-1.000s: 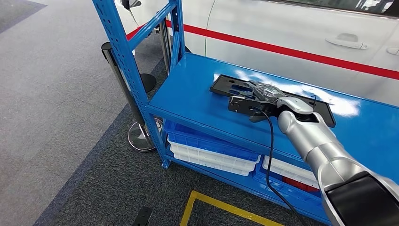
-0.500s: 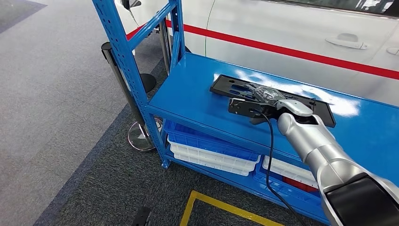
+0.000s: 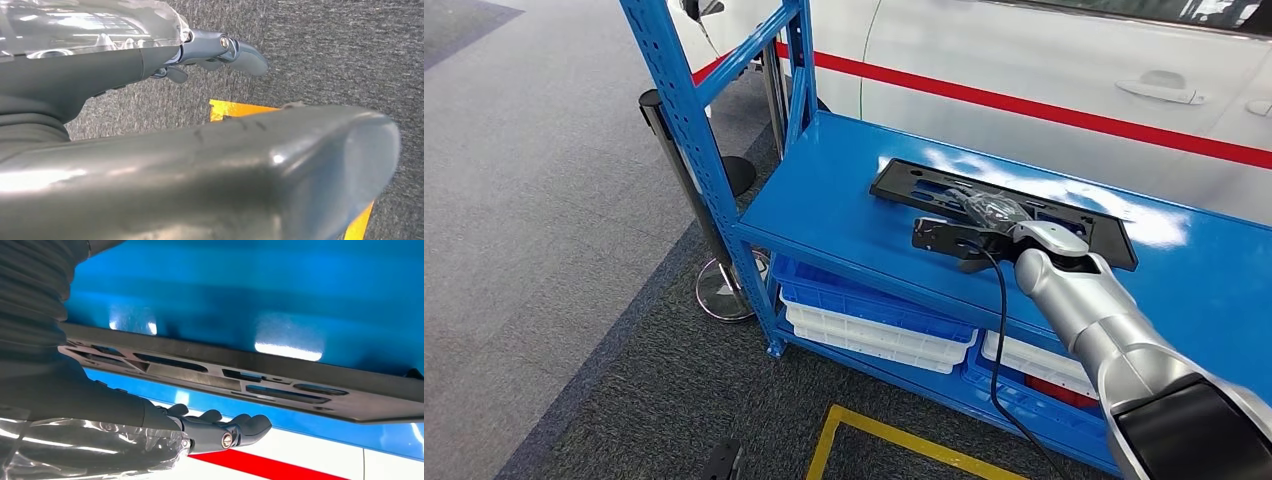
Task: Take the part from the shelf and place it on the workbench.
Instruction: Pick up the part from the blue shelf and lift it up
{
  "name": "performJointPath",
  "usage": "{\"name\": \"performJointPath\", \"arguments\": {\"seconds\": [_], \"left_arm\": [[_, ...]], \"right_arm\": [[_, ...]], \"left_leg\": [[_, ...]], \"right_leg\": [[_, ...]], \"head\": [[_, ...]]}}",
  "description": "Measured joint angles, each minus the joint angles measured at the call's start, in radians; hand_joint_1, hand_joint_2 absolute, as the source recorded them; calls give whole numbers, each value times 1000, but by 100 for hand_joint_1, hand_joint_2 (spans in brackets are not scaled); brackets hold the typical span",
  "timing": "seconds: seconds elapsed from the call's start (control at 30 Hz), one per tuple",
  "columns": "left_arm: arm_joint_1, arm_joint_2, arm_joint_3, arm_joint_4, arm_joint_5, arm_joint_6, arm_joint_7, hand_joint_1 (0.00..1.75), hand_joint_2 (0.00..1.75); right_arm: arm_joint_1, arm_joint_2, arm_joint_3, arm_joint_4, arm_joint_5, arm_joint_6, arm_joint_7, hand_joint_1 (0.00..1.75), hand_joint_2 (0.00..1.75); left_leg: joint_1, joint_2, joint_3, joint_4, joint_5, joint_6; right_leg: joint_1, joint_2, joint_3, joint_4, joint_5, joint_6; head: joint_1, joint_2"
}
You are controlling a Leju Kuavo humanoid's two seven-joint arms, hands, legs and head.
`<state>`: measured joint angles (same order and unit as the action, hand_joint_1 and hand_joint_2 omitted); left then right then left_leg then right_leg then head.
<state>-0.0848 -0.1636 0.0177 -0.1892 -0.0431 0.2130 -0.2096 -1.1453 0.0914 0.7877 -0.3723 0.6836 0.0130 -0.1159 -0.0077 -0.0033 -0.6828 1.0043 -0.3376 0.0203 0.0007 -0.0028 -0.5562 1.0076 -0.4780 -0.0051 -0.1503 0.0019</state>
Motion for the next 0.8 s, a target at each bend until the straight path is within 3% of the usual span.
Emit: {"name": "performJointPath", "arguments": {"seconds": [0.13,0.2,0.23,0.33,0.37,0.4,0.43,0.5,0.57,0.63,0.7,0.73,0.8], "left_arm": [[-1,0,6,0,13,-14,-2,0,0],[0,-1,9,0,14,-14,0,0,0],[-1,-1,10,0,14,-14,0,0,0],[-2,-2,15,0,14,-14,1,0,0],[-1,-3,17,0,14,-13,2,0,0],[0,-3,19,0,14,-13,3,0,0],[3,-3,20,0,13,-12,4,0,0],[6,-3,22,0,12,-11,7,0,0],[5,-4,23,0,11,-10,9,0,0],[5,-4,23,0,11,-9,10,0,0],[7,-5,23,0,12,-7,14,0,0],[6,-6,23,0,12,-9,17,0,0],[5,-6,24,0,13,-15,23,0,0]], "right_arm": [[2,-1,0,0,0,-1,0,0,175],[3,-4,0,0,0,-1,1,0,175],[1,-5,0,-1,0,-1,1,0,175],[1,-10,0,0,0,-1,1,0,175],[6,-13,0,0,0,-1,1,0,175],[11,-16,0,1,0,-1,1,0,175],[14,-18,0,1,0,-1,2,0,175],[14,-22,0,2,0,-1,2,0,175],[15,-26,0,2,0,-2,2,0,175],[21,-28,1,2,0,-2,1,0,175],[22,-30,1,1,1,-3,0,0,175],[20,-30,1,0,1,-3,0,0,175],[19,-30,1,-1,1,-3,-1,0,175]], "left_leg": [[-6,-1,3,-12,-14,17],[-1,-2,27,-35,-21,25],[1,-2,41,-41,-22,29],[4,-1,57,-43,-26,31],[5,-1,59,-41,-30,29],[9,-2,62,-37,-34,24],[13,-3,64,-30,-40,17],[22,-4,67,-8,-58,0],[25,-3,65,11,-76,-18],[24,-3,68,18,-84,-34],[25,-2,68,33,-87,-44],[27,-1,55,60,-93,-47],[28,0,-5,170,-130,-53]], "right_leg": [[-3,-1,4,6,12,13],[-5,0,2,29,11,20],[-6,1,-9,51,-5,24],[-14,3,-102,201,-79,37],[-19,3,-132,241,-88,42],[-24,3,-148,250,-78,48],[-30,3,-146,222,-48,54],[-40,3,-106,106,27,67],[-39,4,-81,34,48,56],[-33,5,-79,29,37,30],[-33,5,-66,29,42,15],[-34,6,-59,27,40,9],[-32,6,-47,25,32,-1]], "head": [[0,0],[0,0],[1,0],[2,0],[2,0],[2,0],[2,0],[2,0],[2,0],[2,0],[2,0],[2,0],[2,0]]}}
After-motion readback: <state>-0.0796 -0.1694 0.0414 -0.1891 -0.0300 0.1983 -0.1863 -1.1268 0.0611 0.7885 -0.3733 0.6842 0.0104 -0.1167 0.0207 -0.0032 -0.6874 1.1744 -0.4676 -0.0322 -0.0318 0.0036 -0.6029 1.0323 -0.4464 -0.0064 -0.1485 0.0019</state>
